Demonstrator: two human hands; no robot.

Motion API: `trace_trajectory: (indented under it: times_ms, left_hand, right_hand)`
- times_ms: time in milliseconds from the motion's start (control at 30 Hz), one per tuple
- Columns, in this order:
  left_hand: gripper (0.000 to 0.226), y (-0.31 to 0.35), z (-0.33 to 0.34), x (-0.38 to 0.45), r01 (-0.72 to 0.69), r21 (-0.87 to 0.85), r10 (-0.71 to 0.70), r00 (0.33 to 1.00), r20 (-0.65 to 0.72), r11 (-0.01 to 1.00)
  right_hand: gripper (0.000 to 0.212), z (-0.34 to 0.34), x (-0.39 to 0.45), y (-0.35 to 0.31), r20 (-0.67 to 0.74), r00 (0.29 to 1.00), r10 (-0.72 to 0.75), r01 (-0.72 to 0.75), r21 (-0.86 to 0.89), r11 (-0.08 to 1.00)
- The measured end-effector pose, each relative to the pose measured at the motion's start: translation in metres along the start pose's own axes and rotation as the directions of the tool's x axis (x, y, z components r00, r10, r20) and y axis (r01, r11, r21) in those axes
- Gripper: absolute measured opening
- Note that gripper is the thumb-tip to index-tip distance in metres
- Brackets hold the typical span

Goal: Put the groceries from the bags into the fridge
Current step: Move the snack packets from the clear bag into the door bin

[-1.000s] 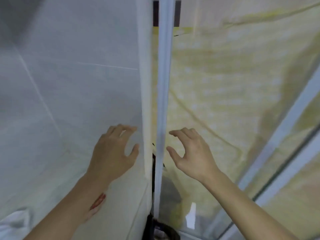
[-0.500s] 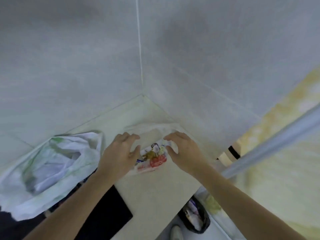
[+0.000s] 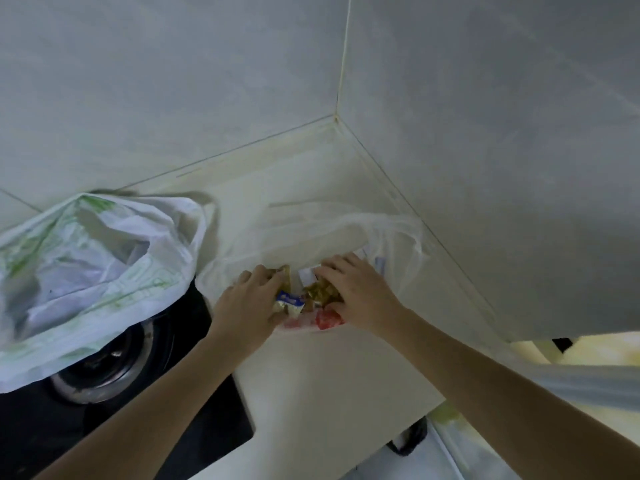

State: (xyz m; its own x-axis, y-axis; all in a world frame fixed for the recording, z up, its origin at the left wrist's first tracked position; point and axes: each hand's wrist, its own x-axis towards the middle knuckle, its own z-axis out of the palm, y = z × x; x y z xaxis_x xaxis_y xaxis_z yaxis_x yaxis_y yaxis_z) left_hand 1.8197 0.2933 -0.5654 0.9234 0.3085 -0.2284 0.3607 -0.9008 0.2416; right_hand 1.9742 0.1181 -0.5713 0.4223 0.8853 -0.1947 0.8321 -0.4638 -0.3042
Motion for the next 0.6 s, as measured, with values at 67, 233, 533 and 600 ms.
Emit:
trace_trajectory:
  times_ms: [67,233,533,600]
  left_hand:
    - [0.091,-0.001,0.004,0.002,0.037,0.029,-0.038,0.998,0.056,0.999]
    - [0.127,-0.003,0.007,0.007,0.052,0.108,-0.064,0.991,0.114,0.993]
    - [0.062,0.003,0.012,0.012,-0.114,0.21,0.145,0.98,-0.137,0.971]
    - [0.066,0.005,0.017,0.014,-0.096,0.183,0.119,0.986,-0.119,0.978]
  right_hand:
    - [0.075,-0.001,0.003,0.002,0.045,0.999,0.006,-0.006,-0.018,1.0]
    - [0.09,-0.001,0.014,0.008,0.098,0.995,-0.006,0.011,-0.051,0.999]
    - [0.047,-0.009,0.02,0.009,-0.021,0.997,-0.077,0.075,-0.104,0.992]
    - [0.049,-0.006,0.02,0.011,-0.021,0.994,-0.108,0.104,-0.119,0.987]
